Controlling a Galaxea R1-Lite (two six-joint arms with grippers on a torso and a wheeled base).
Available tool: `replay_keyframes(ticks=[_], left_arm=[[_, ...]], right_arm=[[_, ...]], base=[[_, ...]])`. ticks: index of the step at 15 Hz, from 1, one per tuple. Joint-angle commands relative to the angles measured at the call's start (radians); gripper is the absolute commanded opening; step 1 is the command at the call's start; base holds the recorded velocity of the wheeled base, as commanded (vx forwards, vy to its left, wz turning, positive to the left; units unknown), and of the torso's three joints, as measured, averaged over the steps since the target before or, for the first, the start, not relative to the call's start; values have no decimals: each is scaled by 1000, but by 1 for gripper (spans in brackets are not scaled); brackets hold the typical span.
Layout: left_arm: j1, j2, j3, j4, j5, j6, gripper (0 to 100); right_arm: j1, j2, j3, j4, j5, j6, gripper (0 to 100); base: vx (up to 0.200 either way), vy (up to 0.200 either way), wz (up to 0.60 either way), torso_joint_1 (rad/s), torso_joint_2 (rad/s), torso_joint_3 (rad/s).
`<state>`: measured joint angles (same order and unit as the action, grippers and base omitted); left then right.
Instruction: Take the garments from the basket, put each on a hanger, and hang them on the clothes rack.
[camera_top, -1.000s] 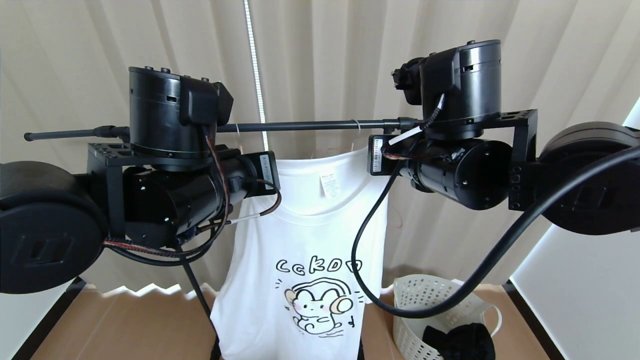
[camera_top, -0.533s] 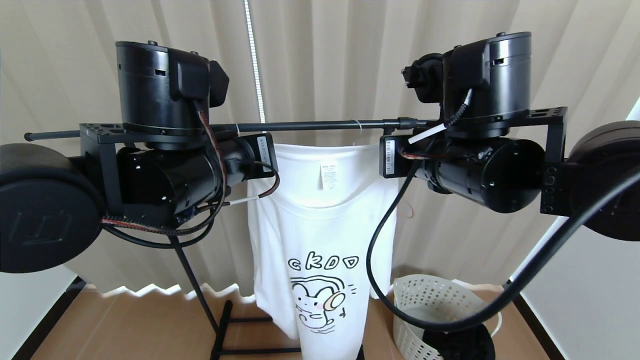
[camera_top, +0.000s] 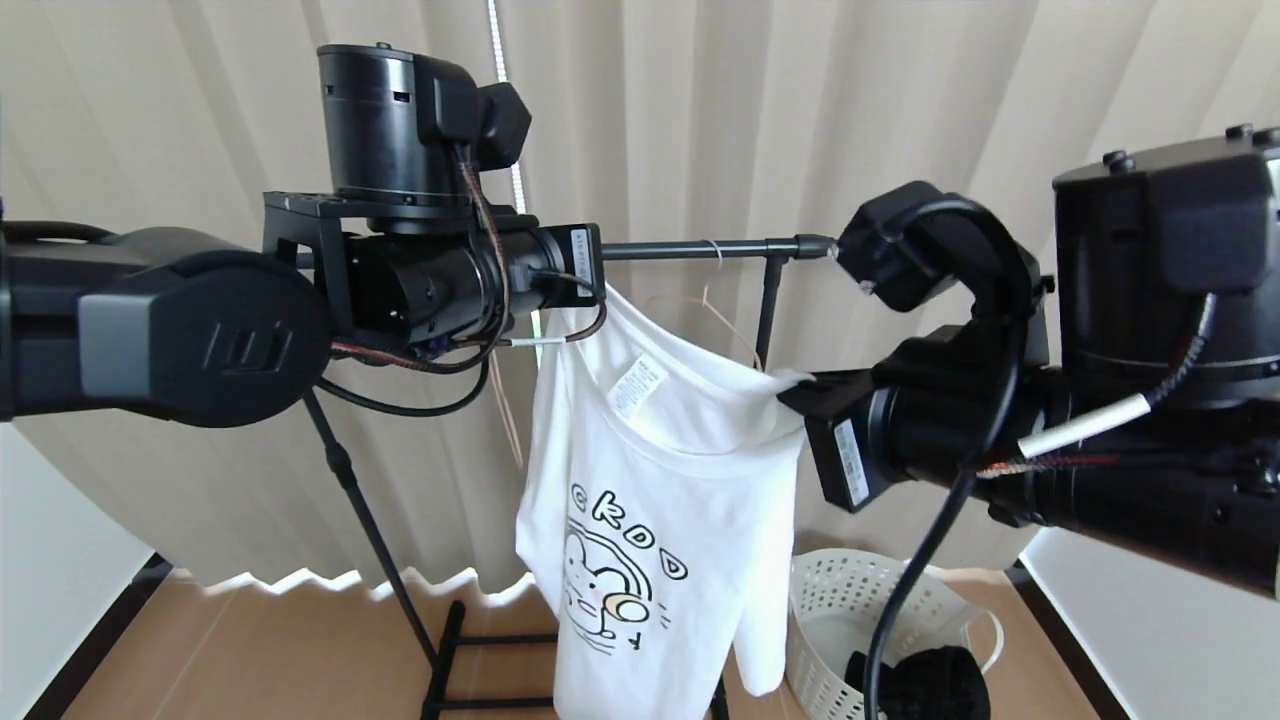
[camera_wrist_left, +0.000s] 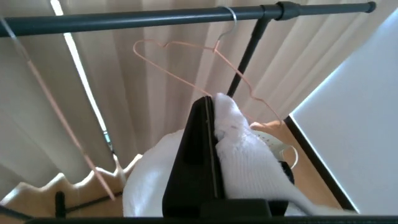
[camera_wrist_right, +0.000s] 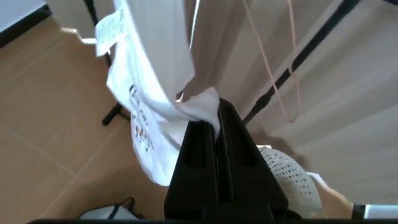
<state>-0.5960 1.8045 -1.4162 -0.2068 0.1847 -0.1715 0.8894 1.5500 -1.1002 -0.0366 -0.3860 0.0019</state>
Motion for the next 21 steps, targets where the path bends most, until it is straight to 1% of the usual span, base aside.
replay_keyframes(ticks=[1, 2, 3, 4, 5, 6, 8, 9, 11, 12, 13, 16, 17, 18, 20, 21], left_arm=[[2, 41, -47, -2, -36, 0, 0], [2, 41, -56, -2, -59, 0, 0], [1, 41, -60, -2, -120, 0, 0], [-1, 39, -60, -3, -128, 1, 0], [-4, 36, -58, -3, -159, 1, 0], [-5, 33, -58, -3, -195, 0, 0], [-5, 26, -56, -3, -257, -5, 0], [-5, 16, -52, -3, -277, -5, 0], [-11, 15, -50, -3, -291, -3, 0], [-15, 15, -50, -3, -291, -3, 0], [-15, 15, -49, -3, -289, -3, 0], [-15, 15, -47, -3, -284, -3, 0], [-13, 12, -47, -2, -280, -5, 0], [-10, 7, -46, 0, -277, -3, 0], [8, -10, -24, 4, -235, -3, 0], [18, -13, -12, 4, -188, -3, 0]], right_arm=[[54, -25, 68, -8, 39, -39, 0], [74, -22, 82, -12, 59, -48, 0], [145, -10, 86, -16, 96, -42, 0], [154, -4, 85, -17, 101, -39, 0], [194, 38, 76, -40, 110, 9, 0], [218, 71, 71, -88, 110, 49, 0], [246, 127, 63, -164, 108, 84, 0], [267, 165, 42, -203, 108, 130, 0], [281, 211, -15, -213, 99, 216, 0], [281, 216, -33, -213, 96, 242, 0], [281, 213, -36, -212, 95, 248, 0], [272, 205, -26, -204, 81, 244, 0], [263, 206, -23, -201, 71, 227, 0], [246, 205, -17, -203, 61, 202, 0], [181, 188, 8, -201, 50, 128, 0], [128, 168, 19, -200, 50, 82, 0]], base=[[0, 0, 0, 0, 0, 0], [0, 0, 0, 0, 0, 0], [0, 0, 0, 0, 0, 0], [0, 0, 0, 0, 0, 0], [0, 0, 0, 0, 0, 0], [0, 0, 0, 0, 0, 0], [0, 0, 0, 0, 0, 0], [0, 0, 0, 0, 0, 0], [0, 0, 0, 0, 0, 0], [0, 0, 0, 0, 0, 0], [0, 0, 0, 0, 0, 0], [0, 0, 0, 0, 0, 0], [0, 0, 0, 0, 0, 0], [0, 0, 0, 0, 0, 0], [0, 0, 0, 0, 0, 0], [0, 0, 0, 0, 0, 0]])
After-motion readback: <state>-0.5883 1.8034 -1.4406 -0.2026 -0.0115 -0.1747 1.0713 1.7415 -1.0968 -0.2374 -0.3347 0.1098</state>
